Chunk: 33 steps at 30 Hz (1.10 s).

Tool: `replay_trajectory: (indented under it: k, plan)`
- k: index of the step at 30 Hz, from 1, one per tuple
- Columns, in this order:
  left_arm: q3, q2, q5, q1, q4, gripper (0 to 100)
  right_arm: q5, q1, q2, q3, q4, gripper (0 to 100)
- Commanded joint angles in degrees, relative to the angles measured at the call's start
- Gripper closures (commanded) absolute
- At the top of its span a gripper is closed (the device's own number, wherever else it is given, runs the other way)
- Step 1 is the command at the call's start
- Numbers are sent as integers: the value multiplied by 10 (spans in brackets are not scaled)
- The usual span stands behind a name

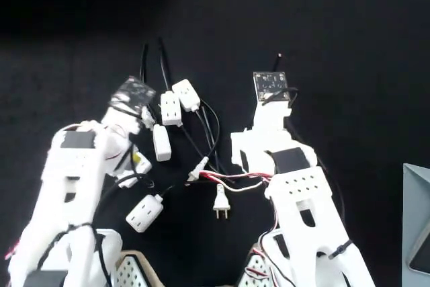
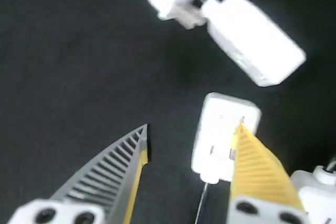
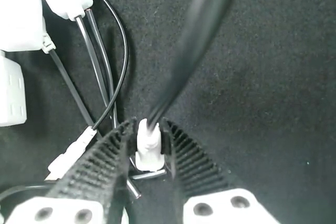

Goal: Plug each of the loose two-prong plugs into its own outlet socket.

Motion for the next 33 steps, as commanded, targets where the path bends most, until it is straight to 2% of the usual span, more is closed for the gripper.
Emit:
replay_trajectory:
  k: [1,4,10,15,19,23,26,29,33]
  plan:
    - [-28,-98,58,-61,46,748,-1,4,1,-9,-45,985]
    - [-10,-153,76,-110,54,748,0,-28,2,-16,-67,985]
    - [72,-251,127,-189,51,748,0,-135,3,-62,-66,986]
    - [153,-330,203,-207,51,748,0,-214,4,-98,-71,986]
    - [196,-397,229,-207,51,748,1,-271,49,-131,-84,986]
    - [238,-460,236,-213,51,748,16,-298,150,-174,-107,986]
    - [262,-503,234,-260,50,748,16,-302,213,-201,-128,987]
    - [279,-541,234,-297,50,748,13,-317,249,-212,-153,987]
    - [295,-580,236,-302,50,748,12,-345,271,-211,-168,987]
